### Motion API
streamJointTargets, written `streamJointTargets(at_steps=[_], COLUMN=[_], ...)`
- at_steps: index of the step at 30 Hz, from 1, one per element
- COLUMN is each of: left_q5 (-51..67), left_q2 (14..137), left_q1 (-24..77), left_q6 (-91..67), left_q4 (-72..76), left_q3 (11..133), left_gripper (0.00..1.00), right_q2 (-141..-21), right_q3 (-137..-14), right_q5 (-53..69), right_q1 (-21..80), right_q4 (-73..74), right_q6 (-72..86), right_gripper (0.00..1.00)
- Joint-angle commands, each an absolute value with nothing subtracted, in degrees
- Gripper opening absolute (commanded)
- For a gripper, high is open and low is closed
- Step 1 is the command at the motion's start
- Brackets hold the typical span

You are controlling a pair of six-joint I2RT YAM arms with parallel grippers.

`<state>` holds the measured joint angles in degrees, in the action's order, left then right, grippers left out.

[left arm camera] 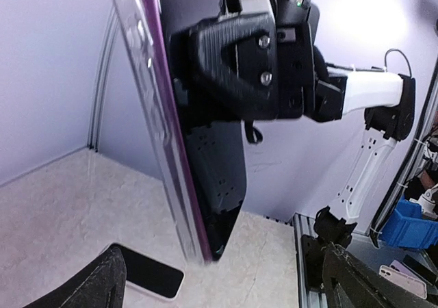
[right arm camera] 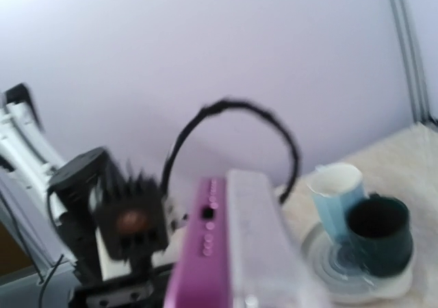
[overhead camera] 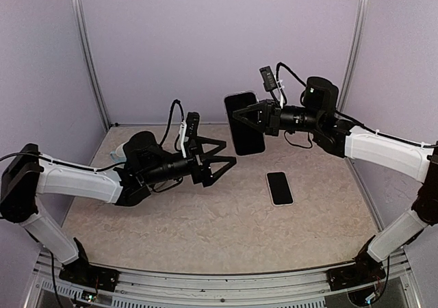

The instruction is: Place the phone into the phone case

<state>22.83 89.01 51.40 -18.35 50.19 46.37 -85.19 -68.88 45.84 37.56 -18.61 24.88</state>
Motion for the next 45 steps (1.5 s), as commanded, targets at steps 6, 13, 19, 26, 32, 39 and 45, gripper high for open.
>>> streamJointTargets(at_steps=[6,13,19,26,32,39,45], left_q5=[28.83,30.8,33.58,33.44,33.3,31.53,29.32], left_q2=[98.32,98.47,99.73,99.33,100.82,99.43,96.85], left_q1=[53.33,53.31,53.56,53.7,53.92,53.83,53.96], left_q6=[-16.98,-17.17,-17.65,-17.24,-17.45,-16.66,-13.14], left_q4=[49.88,54.01,52.26,52.9,50.73,51.59,50.12], left_q3=[61.15,59.45,61.6,61.1,64.02,62.0,61.08], left_gripper=[0.82,0.42,0.06,0.0,0.47,0.0,0.0], right_q2=[-81.56,-80.07,-80.98,-80.64,-81.37,-80.95,-79.73], right_q3=[-67.26,-66.8,-67.57,-67.01,-66.54,-66.49,-65.99], right_q5=[48.42,47.97,49.27,49.44,51.07,50.57,52.89], right_q1=[39.74,40.17,40.17,40.21,40.25,40.21,40.19], right_q4=[-26.52,-26.29,-26.77,-26.41,-28.92,-26.5,-22.18], right_q6=[23.54,23.15,23.76,23.36,24.77,23.22,18.45], right_gripper=[0.0,0.0,0.0,0.0,0.0,0.0,0.5])
